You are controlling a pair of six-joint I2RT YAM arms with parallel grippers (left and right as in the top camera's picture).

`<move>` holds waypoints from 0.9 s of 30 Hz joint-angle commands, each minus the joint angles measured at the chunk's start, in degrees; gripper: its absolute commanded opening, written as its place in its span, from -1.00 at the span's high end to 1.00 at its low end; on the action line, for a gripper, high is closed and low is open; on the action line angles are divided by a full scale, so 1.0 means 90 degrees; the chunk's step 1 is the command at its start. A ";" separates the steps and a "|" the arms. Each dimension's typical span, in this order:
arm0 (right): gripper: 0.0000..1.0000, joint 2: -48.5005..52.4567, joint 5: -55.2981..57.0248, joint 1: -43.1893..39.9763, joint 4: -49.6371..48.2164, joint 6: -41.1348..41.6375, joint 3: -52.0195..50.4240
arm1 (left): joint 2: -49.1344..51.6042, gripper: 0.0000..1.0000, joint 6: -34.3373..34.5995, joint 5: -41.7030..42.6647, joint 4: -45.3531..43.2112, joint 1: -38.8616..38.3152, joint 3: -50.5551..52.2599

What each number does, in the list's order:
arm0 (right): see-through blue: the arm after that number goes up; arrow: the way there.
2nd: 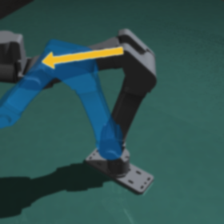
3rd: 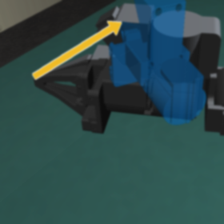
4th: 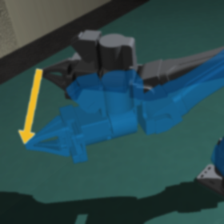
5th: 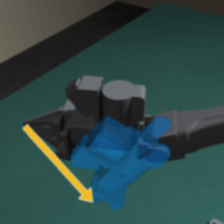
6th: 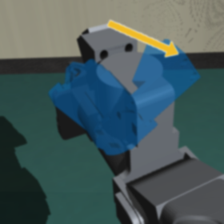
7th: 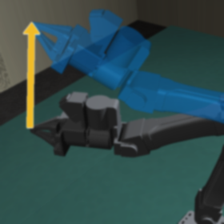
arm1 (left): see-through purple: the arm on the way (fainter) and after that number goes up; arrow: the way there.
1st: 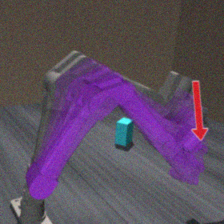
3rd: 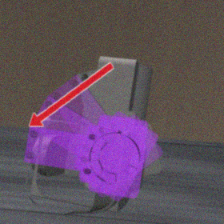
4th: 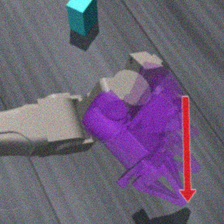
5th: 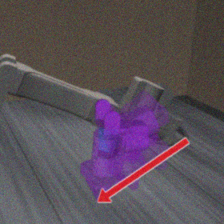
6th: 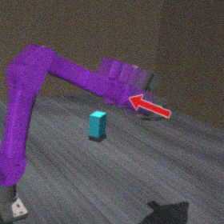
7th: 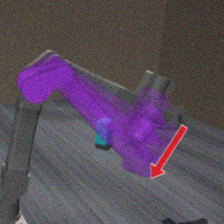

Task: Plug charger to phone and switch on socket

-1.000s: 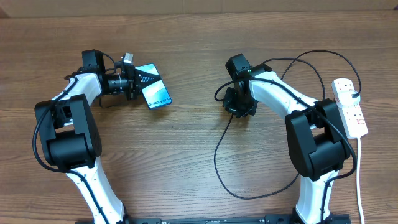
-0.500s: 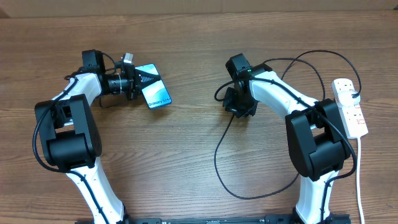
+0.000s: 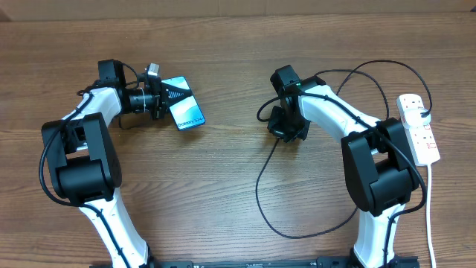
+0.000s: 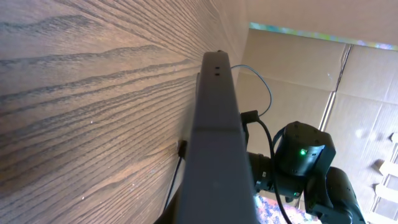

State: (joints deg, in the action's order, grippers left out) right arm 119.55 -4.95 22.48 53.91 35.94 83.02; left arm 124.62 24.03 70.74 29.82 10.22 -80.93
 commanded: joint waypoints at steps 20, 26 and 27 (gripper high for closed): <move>0.92 0.0160 -0.0029 -0.0044 0.0068 -0.0039 0.0010 | -0.0233 0.92 0.0092 0.0267 -0.0002 -0.0017 -0.0024; 0.93 0.0160 -0.0027 -0.0044 0.0046 -0.0039 0.0010 | -0.0233 0.92 0.0092 0.0262 -0.0002 -0.0017 -0.0024; 0.93 0.0160 -0.0027 -0.0044 0.0046 -0.0041 0.0010 | -0.0233 0.92 0.0092 0.0262 -0.0002 -0.0017 -0.0024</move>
State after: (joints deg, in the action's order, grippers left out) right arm 119.55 -5.39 22.48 54.37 35.94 83.02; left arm 124.62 24.03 70.76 29.82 10.22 -80.93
